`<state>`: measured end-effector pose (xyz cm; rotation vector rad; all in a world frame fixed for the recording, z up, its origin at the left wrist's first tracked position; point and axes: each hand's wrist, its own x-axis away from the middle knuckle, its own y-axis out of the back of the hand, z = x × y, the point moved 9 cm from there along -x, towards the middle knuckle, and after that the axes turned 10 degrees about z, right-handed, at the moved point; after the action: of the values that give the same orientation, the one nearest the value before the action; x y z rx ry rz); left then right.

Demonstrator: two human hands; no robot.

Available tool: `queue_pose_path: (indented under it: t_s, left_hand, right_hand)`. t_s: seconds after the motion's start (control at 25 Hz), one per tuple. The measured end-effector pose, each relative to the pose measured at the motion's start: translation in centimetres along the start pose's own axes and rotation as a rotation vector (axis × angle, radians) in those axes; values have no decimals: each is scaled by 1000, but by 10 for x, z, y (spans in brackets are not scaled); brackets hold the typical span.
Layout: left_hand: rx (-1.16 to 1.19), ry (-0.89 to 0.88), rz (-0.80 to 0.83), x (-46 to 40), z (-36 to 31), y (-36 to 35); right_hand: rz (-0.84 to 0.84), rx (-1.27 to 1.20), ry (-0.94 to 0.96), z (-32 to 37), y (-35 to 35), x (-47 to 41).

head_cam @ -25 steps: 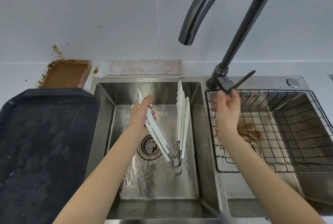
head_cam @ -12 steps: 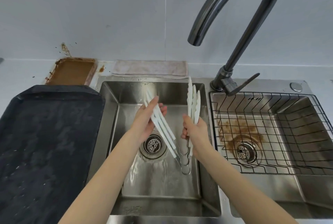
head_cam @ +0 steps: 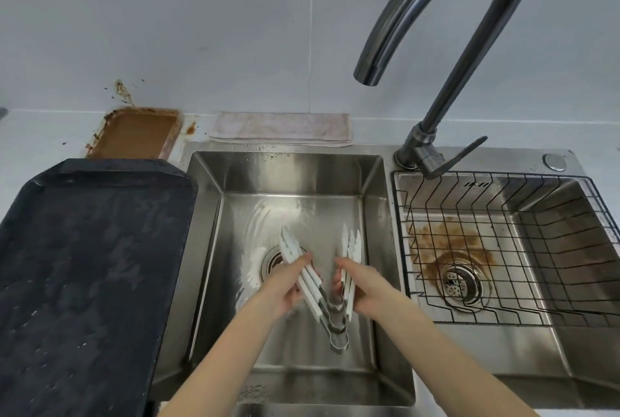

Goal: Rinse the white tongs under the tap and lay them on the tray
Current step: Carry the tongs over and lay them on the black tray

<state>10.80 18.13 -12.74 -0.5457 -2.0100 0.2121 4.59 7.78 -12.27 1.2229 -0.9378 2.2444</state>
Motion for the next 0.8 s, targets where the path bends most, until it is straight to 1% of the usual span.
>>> queue_pose_path:
  t_s: [0.04, 0.16, 0.2, 0.24, 0.32, 0.36, 0.4, 0.48, 0.56, 0.68, 0.8]
  left_hand:
    - [19, -24, 33, 0, -1, -2]
    - [97, -163, 137, 1, -23, -13]
    - [102, -189, 152, 2, -29, -15]
    - [65, -197, 148, 3, -33, -15]
    - [-14, -160, 110, 5, -32, -16]
    - [-19, -132, 78, 6, -30, -14]
    - [-10, -119, 51, 7, -28, -12]
    - [14, -129, 46, 8, -29, -12]
    - [43, -146, 94, 10, -31, -15]
    - [42, -155, 131, 15, -33, -18]
    - [1, -175, 124, 21, -38, -15]
  right_hand:
    - [3, 38, 39, 1, 1, -2]
    - [-32, 211, 337, 32, -4, 7]
    - [-35, 219, 383, 39, -5, 10]
    - [-22, 191, 362, 40, -6, 8]
    - [14, 128, 212, 28, -5, 1]
    - [23, 113, 155, 21, -5, -2]
    - [17, 116, 139, 18, -4, -3]
    - [-1, 112, 181, 20, -4, -1]
    - [17, 81, 213, 21, -4, 2]
    - [63, 75, 203, 21, -6, 6]
    - [82, 141, 190, 22, -9, 14]
